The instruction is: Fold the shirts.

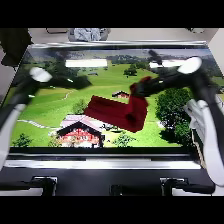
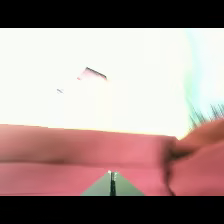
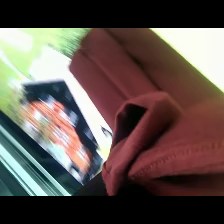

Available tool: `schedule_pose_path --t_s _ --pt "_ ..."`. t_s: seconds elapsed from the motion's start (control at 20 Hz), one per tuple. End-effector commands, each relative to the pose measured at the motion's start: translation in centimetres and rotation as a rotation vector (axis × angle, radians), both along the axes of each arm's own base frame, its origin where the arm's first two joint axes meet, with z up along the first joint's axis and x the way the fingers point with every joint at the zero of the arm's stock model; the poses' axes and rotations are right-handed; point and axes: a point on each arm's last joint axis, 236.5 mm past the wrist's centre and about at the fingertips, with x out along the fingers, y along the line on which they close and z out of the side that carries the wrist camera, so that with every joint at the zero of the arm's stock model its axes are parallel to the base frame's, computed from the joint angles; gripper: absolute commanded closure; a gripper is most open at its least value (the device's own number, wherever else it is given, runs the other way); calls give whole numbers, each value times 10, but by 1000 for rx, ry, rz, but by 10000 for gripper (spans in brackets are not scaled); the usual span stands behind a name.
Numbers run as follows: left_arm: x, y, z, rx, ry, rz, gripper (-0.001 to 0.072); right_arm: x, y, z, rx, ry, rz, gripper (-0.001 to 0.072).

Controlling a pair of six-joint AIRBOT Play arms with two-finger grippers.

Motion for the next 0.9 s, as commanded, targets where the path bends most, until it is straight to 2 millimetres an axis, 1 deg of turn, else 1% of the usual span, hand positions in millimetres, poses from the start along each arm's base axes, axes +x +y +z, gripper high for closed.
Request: schedule_pose_path --t_s 0.0,0.05,0.1,0.15,0.2,0.25,0.3,0.35,0.4,0.45,0.5,0.55,0.65,0.7,0.75,0.8,0.85 --pt "-4 97 70 56 -129 162 681 25 72 -40 142 51 -21 672" --pt "-8 109 83 56 -153 185 681 28 87 -51 174 75 -30 671" --pt "-13 117 94 58 -172 197 682 33 103 -62 210 92 -45 669" --pt "-18 120 103 61 -187 199 681 40 114 -69 243 99 -71 554" --pt "-23 122 108 64 -194 199 681 49 122 -73 276 94 -104 166" --pt "-27 121 110 66 -195 192 681 59 124 -70 298 51 -117 19" --pt "-30 119 110 69 -189 183 681 66 120 -66 301 17 -130 34" --pt "-32 119 109 72 -181 176 681 69 112 -59 300 -3 -128 35" --pt "-33 119 107 77 -175 173 681 68 100 -51 285 -30 -105 35" --pt "-33 119 106 82 -177 169 681 64 82 -49 243 -43 -78 35" --pt "-33 119 104 89 -180 163 681 58 55 -52 164 -47 -45 35" --pt "-33 119 101 90 -175 161 681 50 24 -59 65 -34 -24 35" --pt "-34 119 93 91 -157 161 681 25 -57 -82 -177 73 -23 38" --pt "-35 119 89 91 -147 160 681 9 -103 -96 -313 149 -33 41" --pt "-36 119 85 92 -137 159 681 -9 -137 -108 -415 236 -46 44" --pt "-36 119 81 92 -129 159 681 -27 -157 -122 -462 319 -56 47" --pt "-37 119 79 93 -123 158 681 -39 -155 -135 -440 371 -61 62"
